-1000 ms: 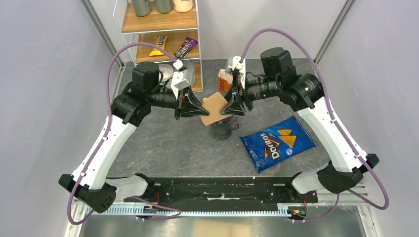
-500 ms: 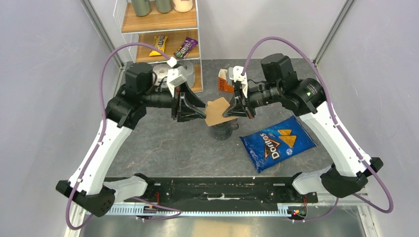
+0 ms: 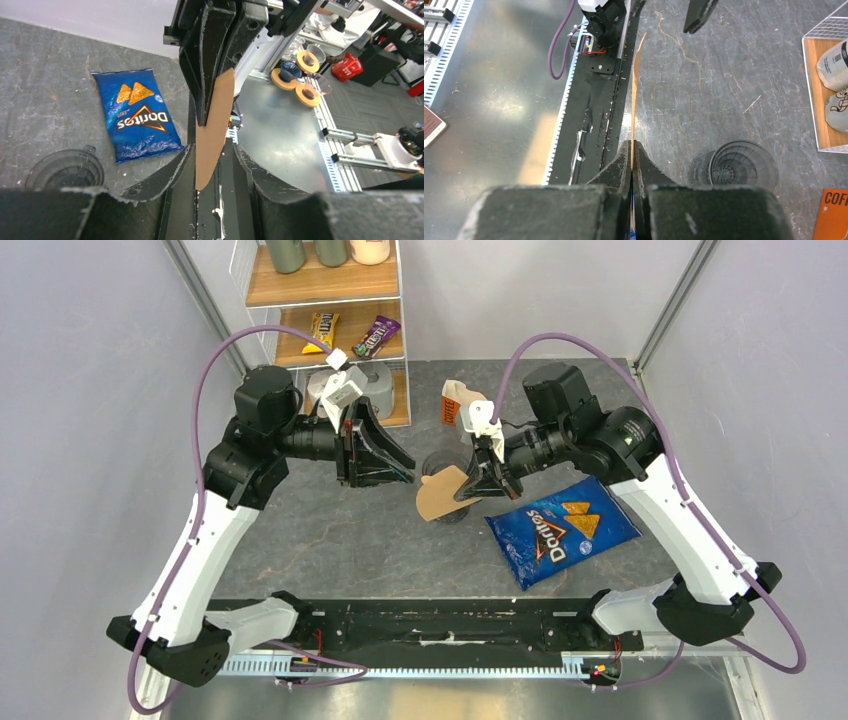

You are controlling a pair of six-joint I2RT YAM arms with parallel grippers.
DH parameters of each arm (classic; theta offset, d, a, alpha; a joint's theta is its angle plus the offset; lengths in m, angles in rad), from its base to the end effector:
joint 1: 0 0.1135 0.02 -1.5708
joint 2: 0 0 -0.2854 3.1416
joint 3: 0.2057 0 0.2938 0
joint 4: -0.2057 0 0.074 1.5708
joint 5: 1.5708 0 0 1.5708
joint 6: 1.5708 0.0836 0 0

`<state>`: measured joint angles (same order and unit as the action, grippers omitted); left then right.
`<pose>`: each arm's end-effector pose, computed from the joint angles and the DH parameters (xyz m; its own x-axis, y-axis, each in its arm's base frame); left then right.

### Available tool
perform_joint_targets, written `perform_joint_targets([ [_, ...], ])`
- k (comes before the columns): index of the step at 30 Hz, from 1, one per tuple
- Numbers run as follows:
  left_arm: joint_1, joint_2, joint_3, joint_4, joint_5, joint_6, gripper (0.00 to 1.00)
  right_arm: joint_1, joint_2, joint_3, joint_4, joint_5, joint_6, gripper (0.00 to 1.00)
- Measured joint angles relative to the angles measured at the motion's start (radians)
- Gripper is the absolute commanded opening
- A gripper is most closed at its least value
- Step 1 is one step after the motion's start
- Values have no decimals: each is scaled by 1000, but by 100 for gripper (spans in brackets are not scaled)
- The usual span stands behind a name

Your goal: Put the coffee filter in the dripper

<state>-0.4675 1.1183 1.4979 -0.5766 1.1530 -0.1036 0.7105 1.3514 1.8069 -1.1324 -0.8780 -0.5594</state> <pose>0.1851 -0.1790 0.5114 -0.2754 0.0920 -0.9569 0.9596 -0.0324 -0.2793 0.1772 0.2373 0.4927 0.0599 -0.3956 -0.9165 -0.9904 -0.1380 -0.0052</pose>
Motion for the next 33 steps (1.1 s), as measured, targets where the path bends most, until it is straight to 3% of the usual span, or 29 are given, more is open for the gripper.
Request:
perform_joint_targets([
  [14, -31, 4, -54, 120, 39, -135, 41, 35, 0, 0, -6, 20, -2, 0],
  [24, -44, 4, -77, 153, 62, -174, 19, 35, 0, 0, -6, 20, -2, 0],
  [29, -45, 4, -80, 194, 80, -205, 2, 37, 0, 0, -6, 21, -2, 0],
  [33, -55, 4, -87, 214, 84, -222, 2, 39, 0, 0, -6, 22, -2, 0],
])
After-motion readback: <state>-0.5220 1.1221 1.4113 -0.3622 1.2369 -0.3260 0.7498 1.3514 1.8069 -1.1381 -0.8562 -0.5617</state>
